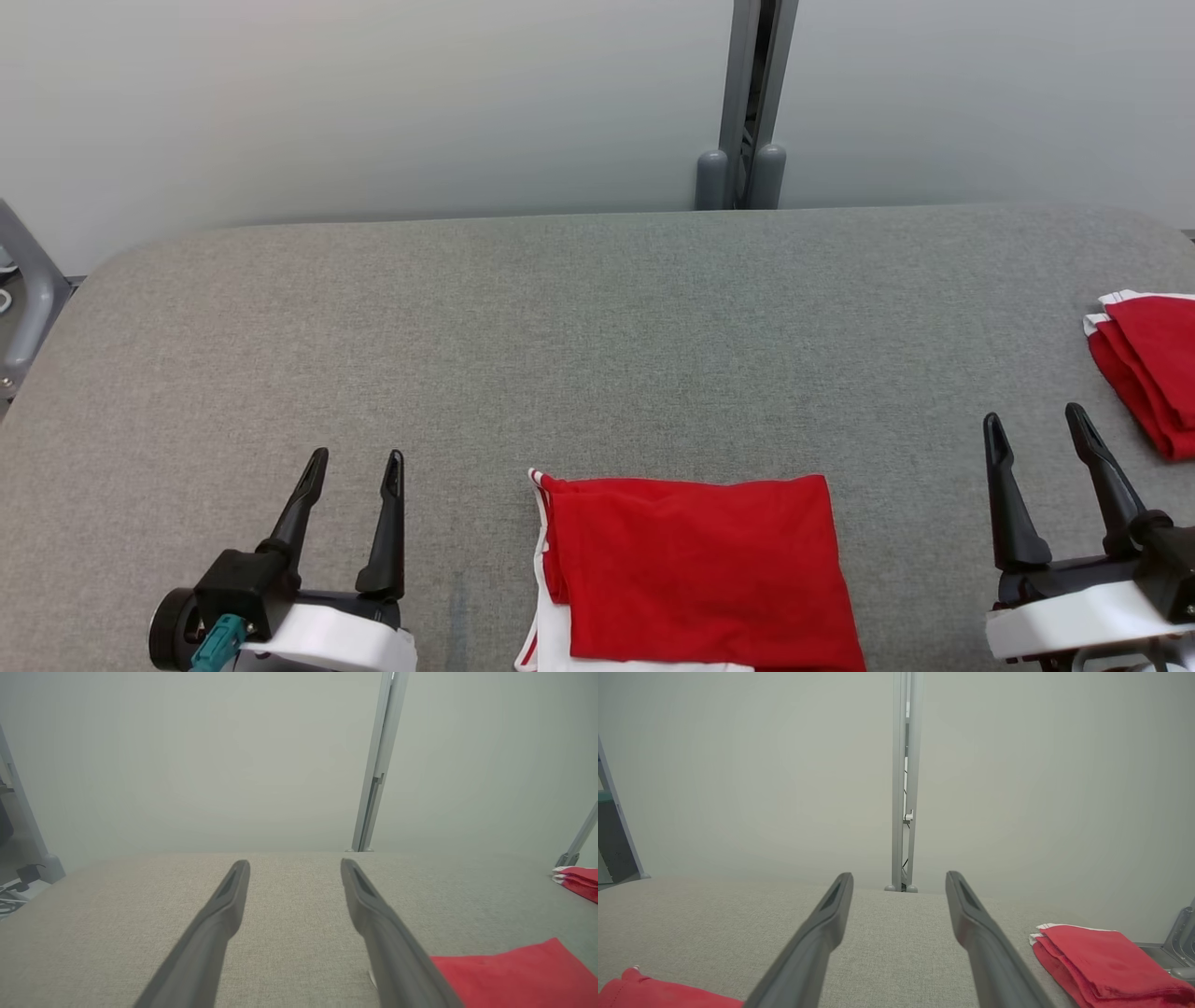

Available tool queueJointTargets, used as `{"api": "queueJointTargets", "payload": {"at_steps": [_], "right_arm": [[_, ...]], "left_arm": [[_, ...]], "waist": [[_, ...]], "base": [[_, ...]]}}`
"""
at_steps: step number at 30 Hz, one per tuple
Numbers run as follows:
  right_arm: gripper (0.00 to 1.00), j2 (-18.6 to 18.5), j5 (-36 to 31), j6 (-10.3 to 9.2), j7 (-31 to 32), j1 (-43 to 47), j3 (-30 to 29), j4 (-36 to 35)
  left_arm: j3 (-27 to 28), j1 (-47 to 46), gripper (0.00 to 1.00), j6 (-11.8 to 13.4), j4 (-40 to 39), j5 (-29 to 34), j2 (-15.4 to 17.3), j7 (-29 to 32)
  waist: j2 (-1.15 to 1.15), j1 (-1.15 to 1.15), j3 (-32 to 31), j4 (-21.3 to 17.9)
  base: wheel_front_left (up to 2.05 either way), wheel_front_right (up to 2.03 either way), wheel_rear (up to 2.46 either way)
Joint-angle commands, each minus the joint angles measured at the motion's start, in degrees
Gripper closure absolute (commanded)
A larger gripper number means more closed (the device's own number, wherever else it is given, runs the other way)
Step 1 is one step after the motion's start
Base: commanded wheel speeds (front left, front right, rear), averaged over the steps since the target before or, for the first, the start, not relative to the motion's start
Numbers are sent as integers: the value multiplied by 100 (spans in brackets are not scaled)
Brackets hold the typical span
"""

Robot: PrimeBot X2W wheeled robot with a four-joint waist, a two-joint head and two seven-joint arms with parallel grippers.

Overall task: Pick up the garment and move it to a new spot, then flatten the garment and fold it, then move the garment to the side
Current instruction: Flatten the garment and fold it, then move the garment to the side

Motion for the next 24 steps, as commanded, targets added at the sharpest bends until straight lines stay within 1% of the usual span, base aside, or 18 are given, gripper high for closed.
{"api": "queueJointTargets", "payload": {"at_steps": [1, 9, 24], "right_arm": [[0, 1, -48, -3, -46, 13, -14, -21], [0, 67, -71, -3, -44, -14, -18, -14], [0, 82, -88, -3, -45, -41, -12, 78]], "left_arm": [[19, 15, 0, 0, -27, 40, 20, -23], [-1, 53, 0, 32, -51, 55, 21, -23], [-50, 61, 0, 73, 0, 34, 21, -23]], "waist": [[0, 0, 1, 9], [0, 0, -31, 50], [0, 0, -47, 81]], "base": [[0, 0, 0], [0, 0, 0], [0, 0, 0]]}}
